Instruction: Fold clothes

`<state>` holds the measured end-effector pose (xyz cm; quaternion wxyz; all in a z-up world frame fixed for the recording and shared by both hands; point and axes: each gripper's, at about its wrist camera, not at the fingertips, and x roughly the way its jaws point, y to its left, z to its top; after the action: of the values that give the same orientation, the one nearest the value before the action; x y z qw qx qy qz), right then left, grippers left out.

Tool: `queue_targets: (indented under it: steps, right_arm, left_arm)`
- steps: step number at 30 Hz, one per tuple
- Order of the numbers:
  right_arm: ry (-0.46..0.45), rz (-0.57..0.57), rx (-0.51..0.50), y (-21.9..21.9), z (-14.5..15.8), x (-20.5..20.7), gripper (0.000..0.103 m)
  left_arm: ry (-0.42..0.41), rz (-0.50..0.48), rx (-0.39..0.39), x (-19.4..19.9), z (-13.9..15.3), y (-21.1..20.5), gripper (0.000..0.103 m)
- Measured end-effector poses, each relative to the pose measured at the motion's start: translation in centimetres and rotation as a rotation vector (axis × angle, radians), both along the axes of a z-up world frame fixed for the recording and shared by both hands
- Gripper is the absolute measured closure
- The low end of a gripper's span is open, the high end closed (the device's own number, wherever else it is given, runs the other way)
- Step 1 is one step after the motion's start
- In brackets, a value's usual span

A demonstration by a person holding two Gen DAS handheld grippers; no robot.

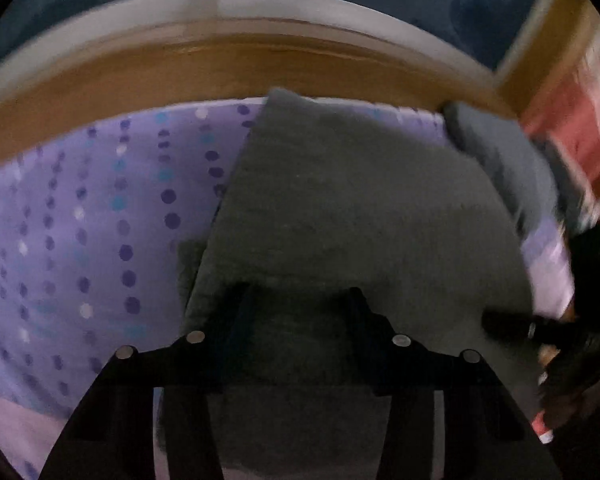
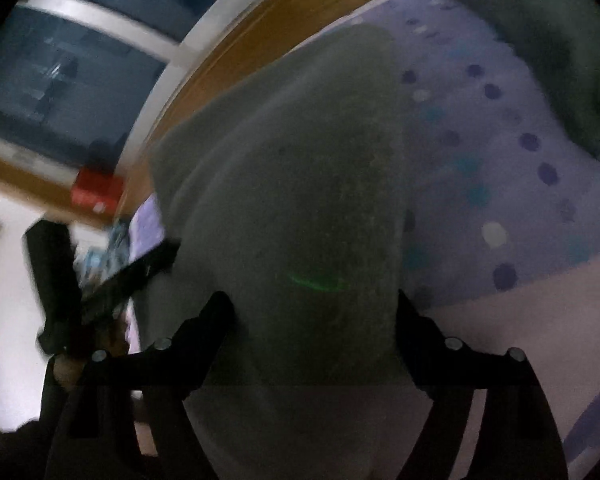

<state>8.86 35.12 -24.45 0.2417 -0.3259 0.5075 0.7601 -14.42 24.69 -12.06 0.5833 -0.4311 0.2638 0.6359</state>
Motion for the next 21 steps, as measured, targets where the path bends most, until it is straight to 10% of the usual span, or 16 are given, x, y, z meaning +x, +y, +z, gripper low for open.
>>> queue_targets:
  steps: [3,9,21]
  right_arm:
    - [-0.058,-0.048,0.019,-0.3,0.4,-0.9,0.024]
    - [-0.012,-0.088,-0.102,0.6,-0.1,0.1,0.026]
    - [0.052,-0.114,-0.182,2.4,-1.1,0.9,0.031]
  left_arm:
    - [0.083,-0.06,0.003,0.8,1.6,0.2,0.056]
    - [-0.025,-0.362,0.064,3.6,2.8,-3.0,0.055]
    - [-0.137,-0.351,-0.044,1.1,-0.4,-6.7,0.055]
